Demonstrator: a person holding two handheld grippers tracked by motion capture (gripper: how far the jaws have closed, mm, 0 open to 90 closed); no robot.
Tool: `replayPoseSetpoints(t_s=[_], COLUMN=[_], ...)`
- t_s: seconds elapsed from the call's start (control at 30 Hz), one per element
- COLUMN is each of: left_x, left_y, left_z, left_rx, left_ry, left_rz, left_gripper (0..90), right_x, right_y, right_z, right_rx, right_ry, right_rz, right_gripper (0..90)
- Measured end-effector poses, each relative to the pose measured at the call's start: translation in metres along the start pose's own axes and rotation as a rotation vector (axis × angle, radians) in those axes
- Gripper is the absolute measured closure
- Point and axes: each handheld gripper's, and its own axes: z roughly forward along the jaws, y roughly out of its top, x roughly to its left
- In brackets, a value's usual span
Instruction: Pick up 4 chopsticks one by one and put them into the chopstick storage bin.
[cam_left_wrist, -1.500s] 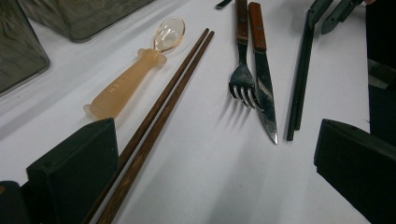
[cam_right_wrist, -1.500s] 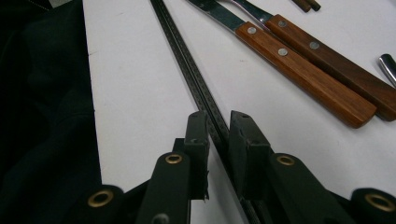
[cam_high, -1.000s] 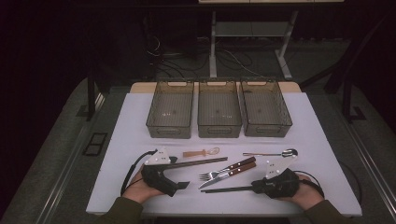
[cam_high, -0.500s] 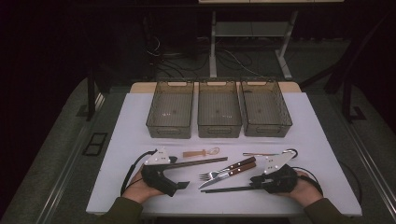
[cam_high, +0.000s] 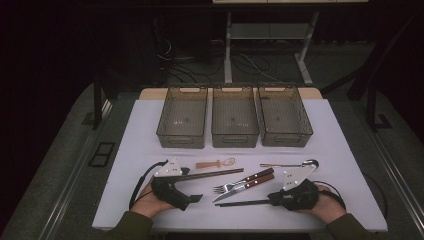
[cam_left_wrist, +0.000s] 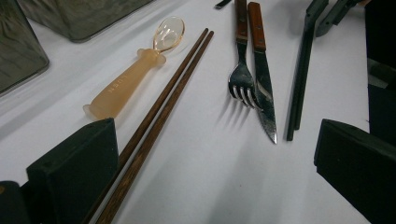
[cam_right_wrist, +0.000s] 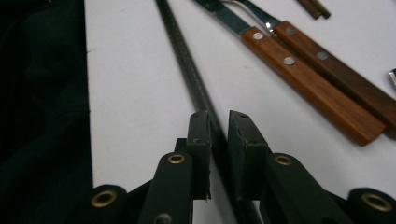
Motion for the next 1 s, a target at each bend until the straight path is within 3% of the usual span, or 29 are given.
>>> replayPoseSetpoints(t_s=[0.23, 0.3, 0.4, 0.87, 1.0], left_x=[-0.0003, -0.0002, -0.0002, -0.0003, -0.0003], left_y=[0.0, 0.0, 0.0, 0.0, 0.0], left_z=[0.0003, 0.0003, 0.0003, 0.0003, 0.0001], left_rx=[0.0, 0.0, 0.0, 0.0, 0.0], left_ry=[0.0, 0.0, 0.0, 0.0, 0.0], left_rz=[-0.001, -0.002, -0.001, -0.001, -0.001], left_gripper=[0.0, 0.0, 0.0, 0.0, 0.0], right_x=[0.0005, 0.0031, 0.0037, 0.0053, 0.0057], right_y=[-0.0001, 0.0002, -0.0009, -0.0011, -0.0016], right_z=[0.0002, 0.0007, 0.0042, 0.0036, 0.0041], right_rx=[0.003, 0.001, 0.036, 0.042, 0.038], right_ry=[-0.005, 0.01, 0.007, 0.018, 0.024], right_rz=[-0.024, -0.006, -0.04, -0.045, -0.082], right_gripper=[78.7, 78.7, 78.7, 82.9, 83.8])
